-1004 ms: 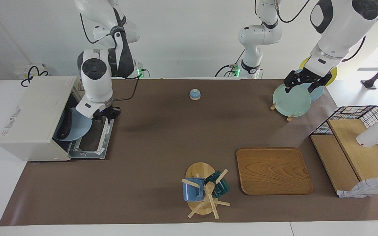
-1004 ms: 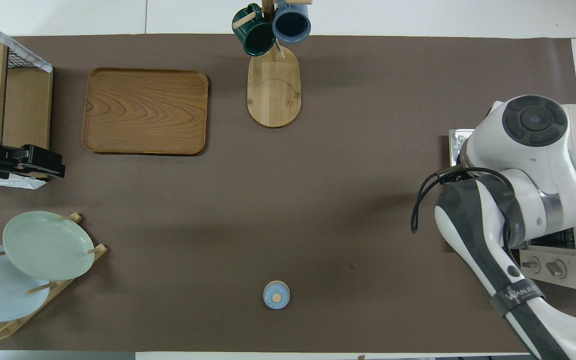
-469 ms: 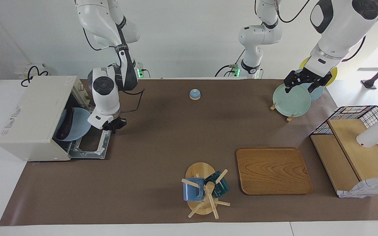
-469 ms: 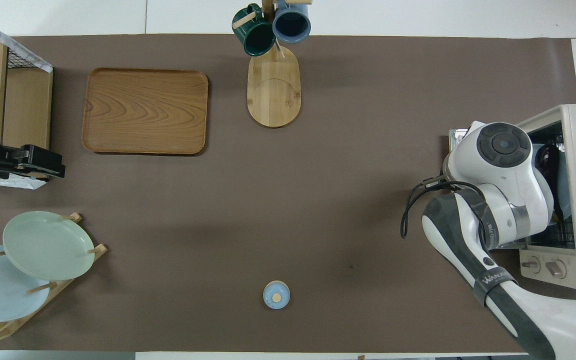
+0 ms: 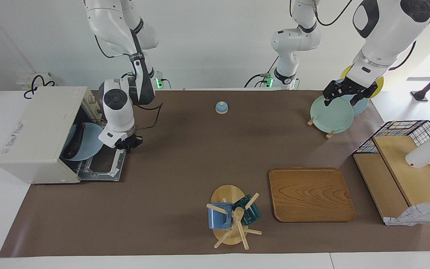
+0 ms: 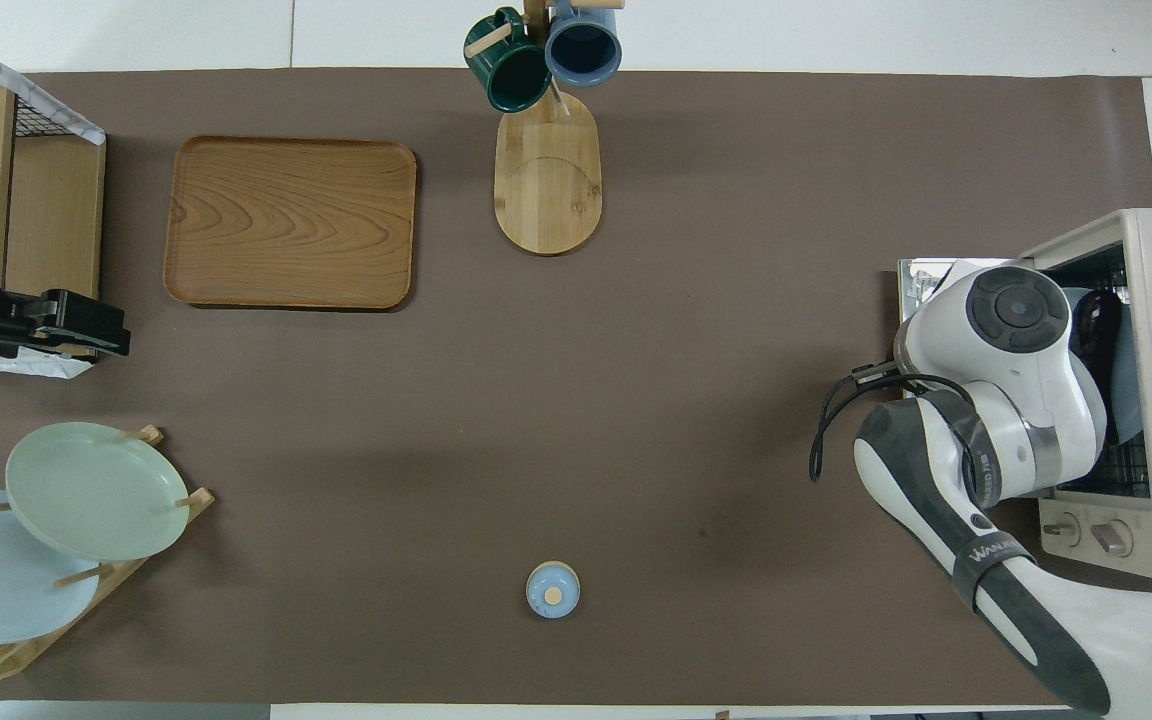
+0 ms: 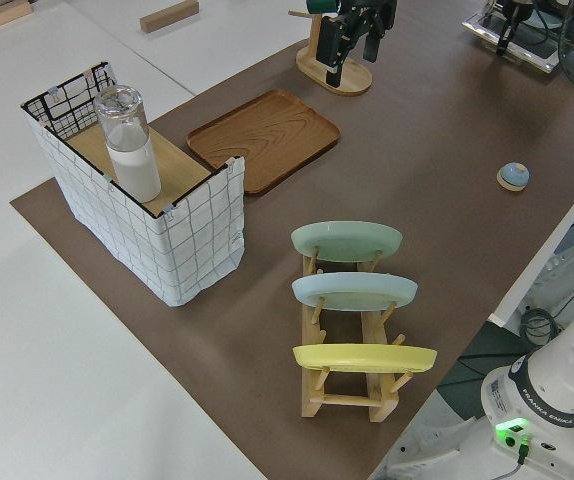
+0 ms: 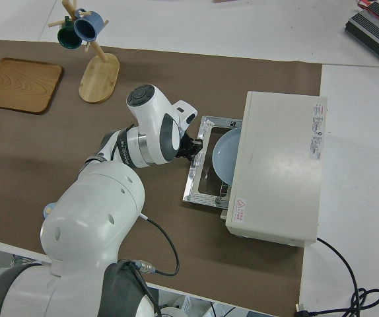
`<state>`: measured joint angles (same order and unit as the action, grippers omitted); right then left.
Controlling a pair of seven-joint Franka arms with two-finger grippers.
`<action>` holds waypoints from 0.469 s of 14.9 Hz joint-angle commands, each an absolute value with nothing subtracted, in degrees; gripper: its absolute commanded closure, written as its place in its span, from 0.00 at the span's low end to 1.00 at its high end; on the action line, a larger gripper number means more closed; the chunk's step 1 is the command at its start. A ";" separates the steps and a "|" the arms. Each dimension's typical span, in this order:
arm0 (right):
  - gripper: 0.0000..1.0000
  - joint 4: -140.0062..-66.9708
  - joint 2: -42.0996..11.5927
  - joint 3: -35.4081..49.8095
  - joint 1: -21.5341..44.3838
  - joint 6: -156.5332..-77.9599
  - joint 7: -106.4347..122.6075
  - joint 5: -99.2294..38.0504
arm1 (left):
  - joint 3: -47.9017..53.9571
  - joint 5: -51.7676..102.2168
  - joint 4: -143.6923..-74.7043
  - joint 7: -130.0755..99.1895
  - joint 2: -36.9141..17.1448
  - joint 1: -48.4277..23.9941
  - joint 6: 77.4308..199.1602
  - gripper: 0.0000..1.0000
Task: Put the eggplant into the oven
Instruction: 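Push the oven door shut with the right gripper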
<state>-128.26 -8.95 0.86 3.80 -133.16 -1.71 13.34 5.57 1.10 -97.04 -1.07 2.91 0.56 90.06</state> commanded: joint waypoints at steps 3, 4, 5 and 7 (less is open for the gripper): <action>1.00 -129.73 -8.52 1.14 2.99 -134.04 -1.41 14.67 | 6.06 -0.18 -97.12 -0.88 3.43 1.32 89.38 0.00; 1.00 -128.42 -8.61 1.14 3.25 -131.51 -1.41 16.42 | 6.06 -0.18 -97.12 -0.88 3.43 1.32 89.38 0.00; 1.00 -126.67 -8.70 1.14 3.25 -128.87 -1.41 18.61 | 6.06 -0.18 -97.12 -0.88 3.43 1.32 89.38 0.00; 1.00 -123.94 -8.62 1.23 3.16 -124.82 -0.10 20.82 | 6.06 -0.18 -97.12 -0.88 3.43 1.32 89.38 0.00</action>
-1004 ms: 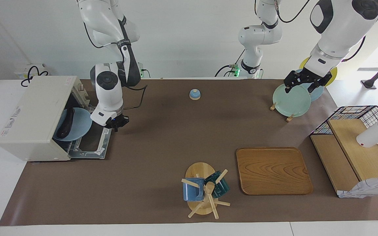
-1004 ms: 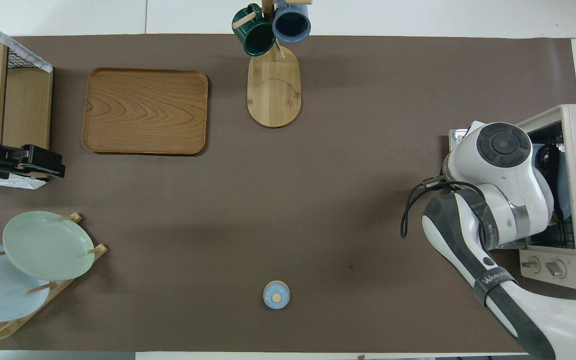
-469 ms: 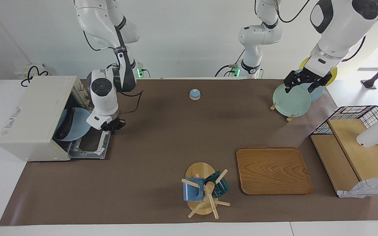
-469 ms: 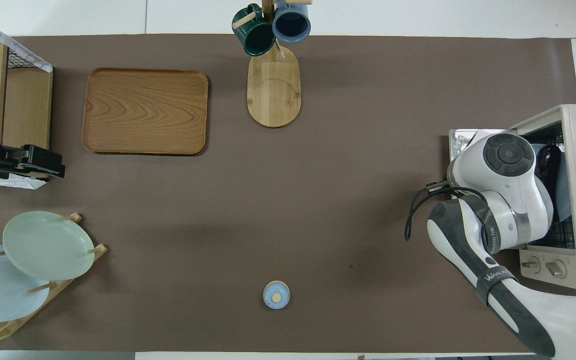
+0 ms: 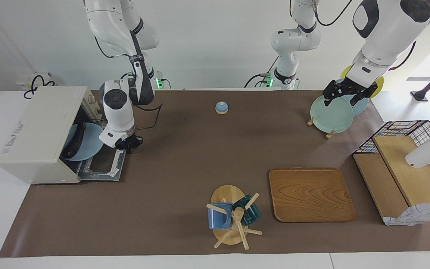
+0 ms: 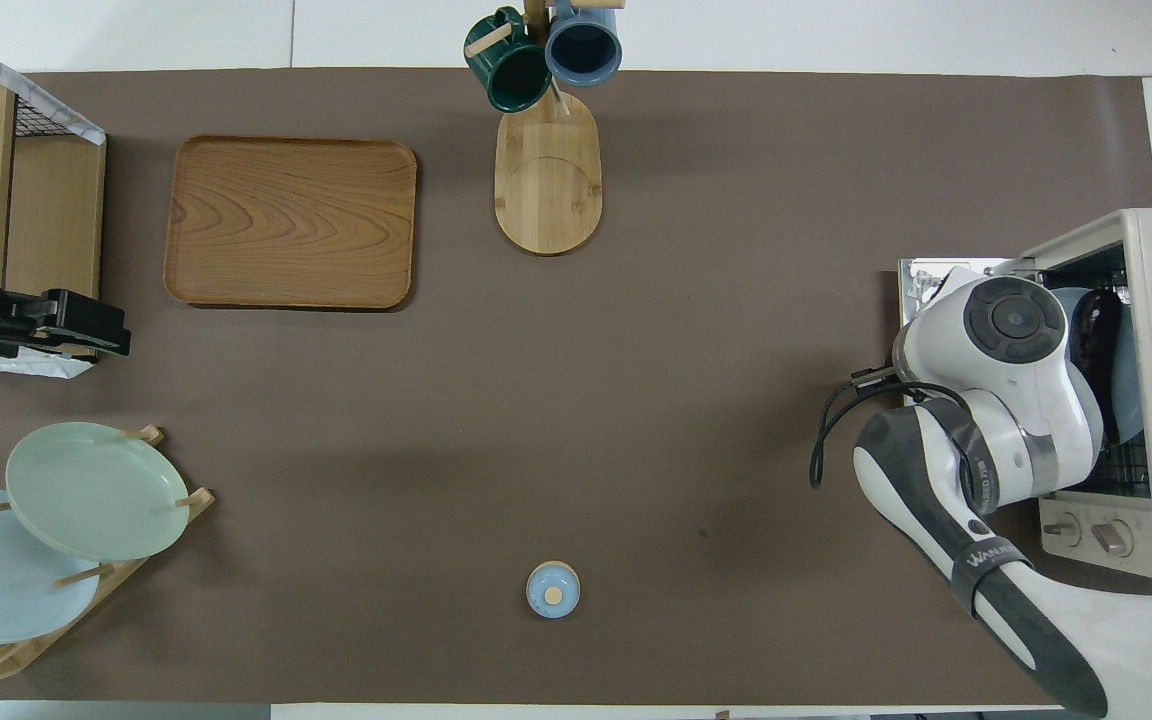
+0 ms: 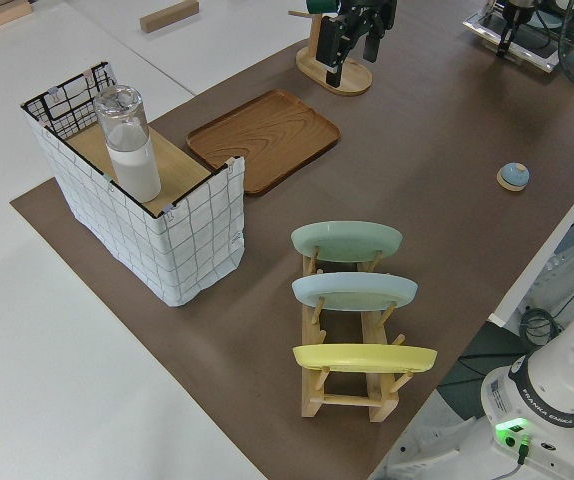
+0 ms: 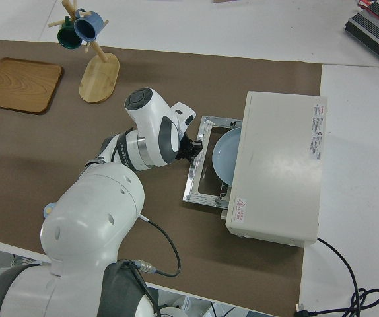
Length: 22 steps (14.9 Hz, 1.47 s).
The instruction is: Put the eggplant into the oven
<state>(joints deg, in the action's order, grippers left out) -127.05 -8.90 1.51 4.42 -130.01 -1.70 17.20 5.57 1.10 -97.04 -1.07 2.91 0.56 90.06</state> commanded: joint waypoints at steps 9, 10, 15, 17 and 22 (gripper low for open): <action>1.00 -110.83 -3.70 0.88 -2.45 -106.97 16.51 20.04 | 6.06 -0.18 -97.12 -0.88 3.43 1.32 89.38 0.00; 1.00 -110.83 -3.26 0.88 -3.59 -106.79 17.65 20.04 | 6.06 -0.18 -97.12 -0.88 3.43 1.32 89.38 0.00; 1.00 -110.57 -0.89 0.44 -7.38 -105.47 23.99 17.76 | 6.06 -0.26 -97.12 -0.88 3.43 1.32 89.38 0.00; 1.00 -109.35 0.78 0.44 -7.30 -102.94 24.17 17.40 | 6.06 -0.18 -97.12 -0.88 3.43 1.32 89.39 0.00; 0.82 -96.34 0.00 1.05 -6.51 -90.45 22.51 6.61 | 6.06 -0.18 -97.12 -0.88 3.43 1.32 89.38 0.00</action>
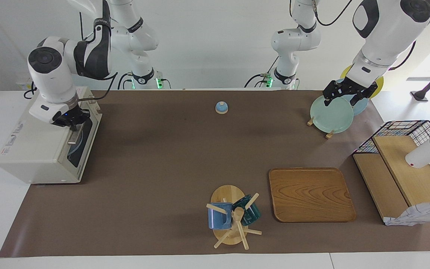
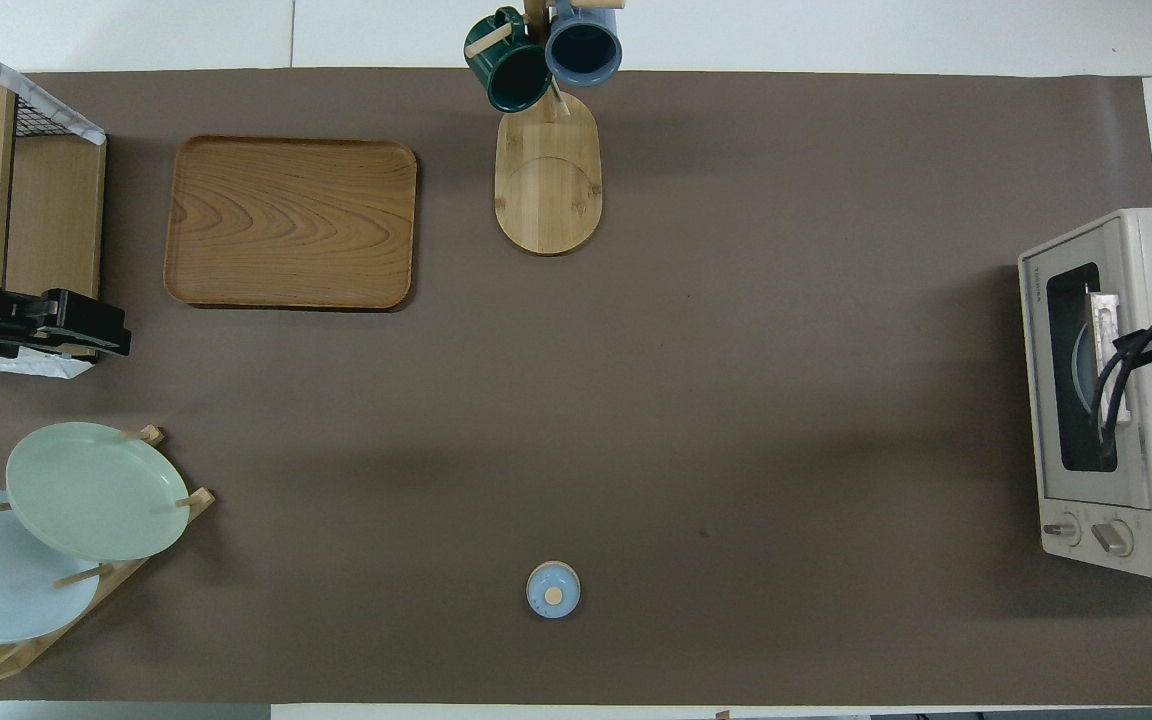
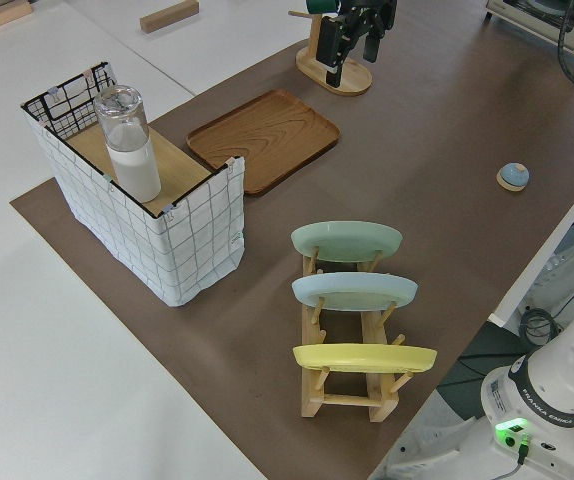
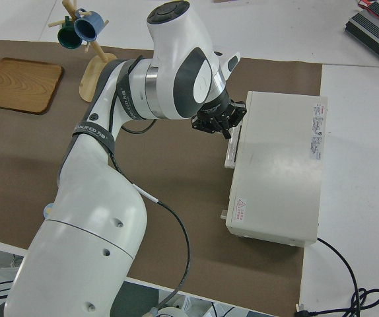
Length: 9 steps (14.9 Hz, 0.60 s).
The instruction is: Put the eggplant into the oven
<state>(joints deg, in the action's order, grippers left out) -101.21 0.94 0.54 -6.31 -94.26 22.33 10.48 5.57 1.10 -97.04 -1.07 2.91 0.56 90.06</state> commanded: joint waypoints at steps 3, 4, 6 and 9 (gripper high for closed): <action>0.11 -96.24 0.00 1.14 -6.50 -91.05 20.31 2.46 | 6.06 -0.18 -97.12 -0.88 3.43 1.32 89.38 0.00; 0.00 -95.98 -0.09 1.14 -5.98 -90.79 19.61 2.46 | 6.06 -0.18 -97.12 -0.88 3.43 1.32 89.38 0.00; 0.00 -95.89 0.17 1.14 -4.22 -90.00 16.11 2.72 | 6.06 -0.26 -97.12 -0.88 3.43 1.32 89.38 0.00; 0.00 -94.66 -0.09 1.23 -3.87 -89.21 13.45 2.73 | 6.06 -0.18 -97.12 -0.88 3.43 1.32 89.38 0.00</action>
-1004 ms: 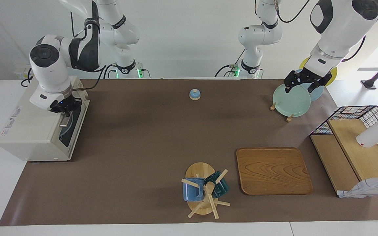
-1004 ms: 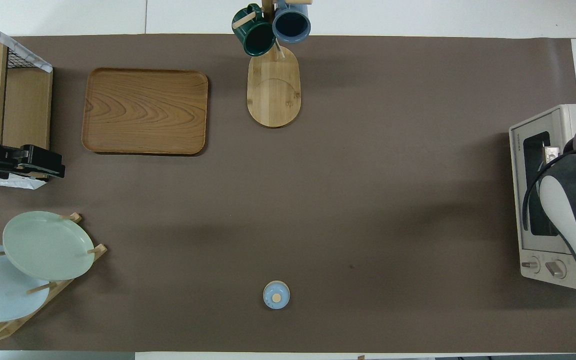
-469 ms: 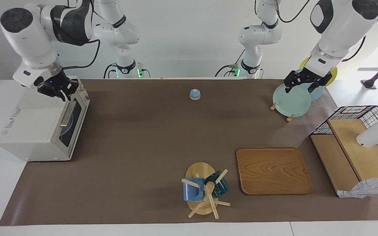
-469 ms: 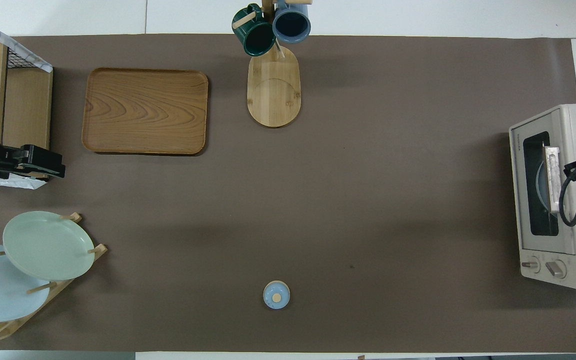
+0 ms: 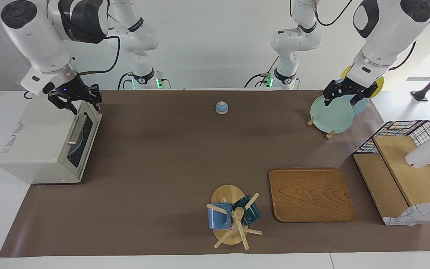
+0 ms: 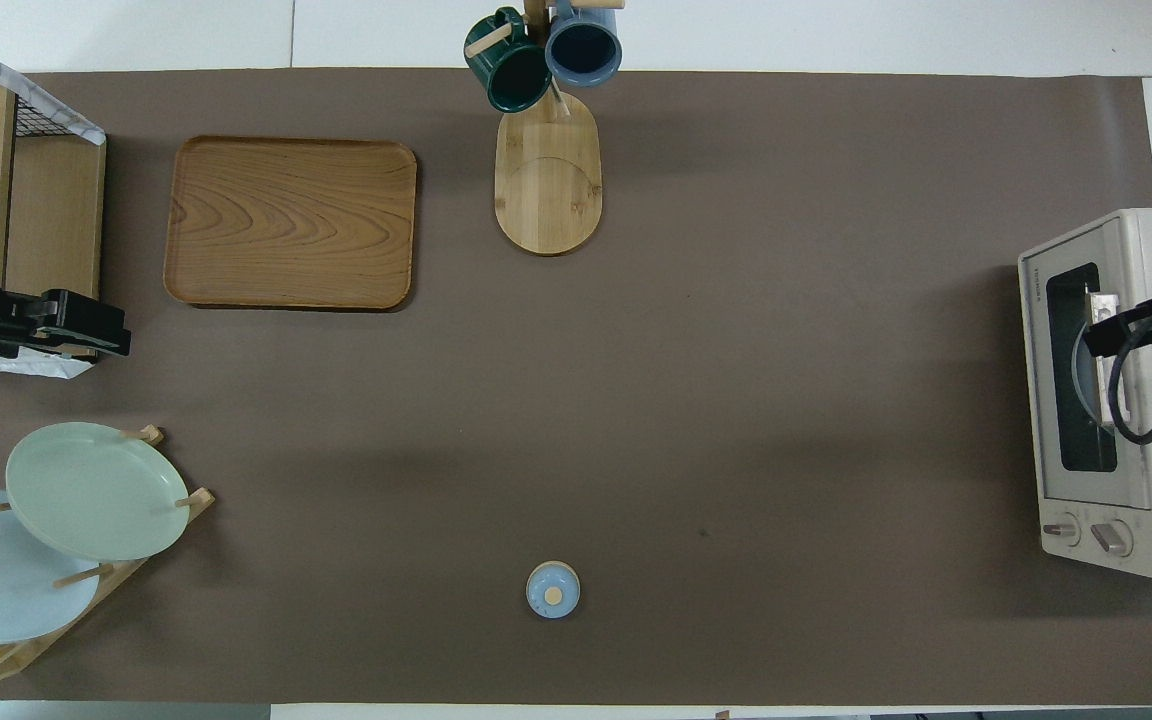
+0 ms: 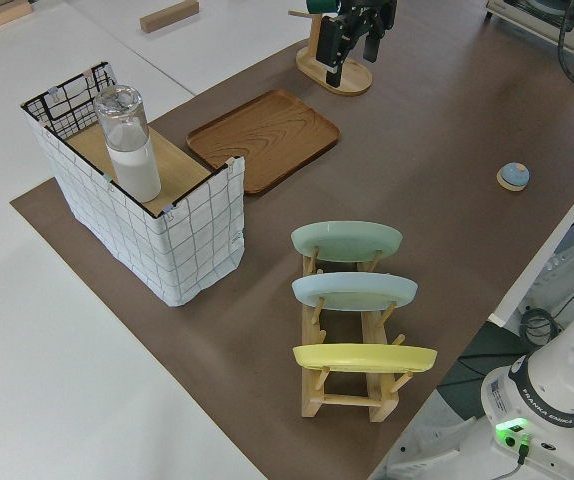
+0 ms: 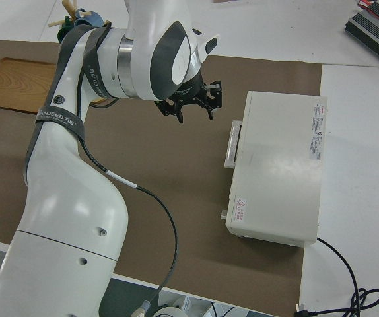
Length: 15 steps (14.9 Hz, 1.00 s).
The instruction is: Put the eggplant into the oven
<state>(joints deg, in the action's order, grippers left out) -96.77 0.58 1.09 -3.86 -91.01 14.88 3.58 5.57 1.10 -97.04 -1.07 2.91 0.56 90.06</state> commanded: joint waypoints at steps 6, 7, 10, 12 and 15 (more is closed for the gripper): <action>0.00 -95.27 0.53 -3.24 2.28 -88.94 12.39 2.46 | 6.06 -0.18 -97.12 -0.88 3.43 1.32 89.38 0.00; 0.00 -95.45 0.79 -3.86 2.89 -88.95 12.31 2.46 | 6.06 -0.18 -97.12 -0.88 3.43 1.32 89.38 0.00; 0.00 -95.98 1.41 -4.13 2.64 -88.95 12.22 2.46 | 6.06 -0.18 -97.12 -0.88 3.43 1.32 89.39 0.00; 0.00 -95.71 1.23 -4.13 2.37 -89.03 12.04 2.46 | 6.06 -0.18 -97.12 -0.88 3.43 1.32 89.38 0.00; 0.00 -95.71 1.49 -3.96 2.64 -89.74 11.25 2.46 | 6.06 -0.18 -97.12 -0.88 3.43 1.32 89.38 0.00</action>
<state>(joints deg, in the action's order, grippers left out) -95.90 0.92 -3.96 2.54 -89.96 12.49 3.53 5.57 1.10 -97.04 -1.07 2.91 0.56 90.06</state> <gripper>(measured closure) 0.000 0.000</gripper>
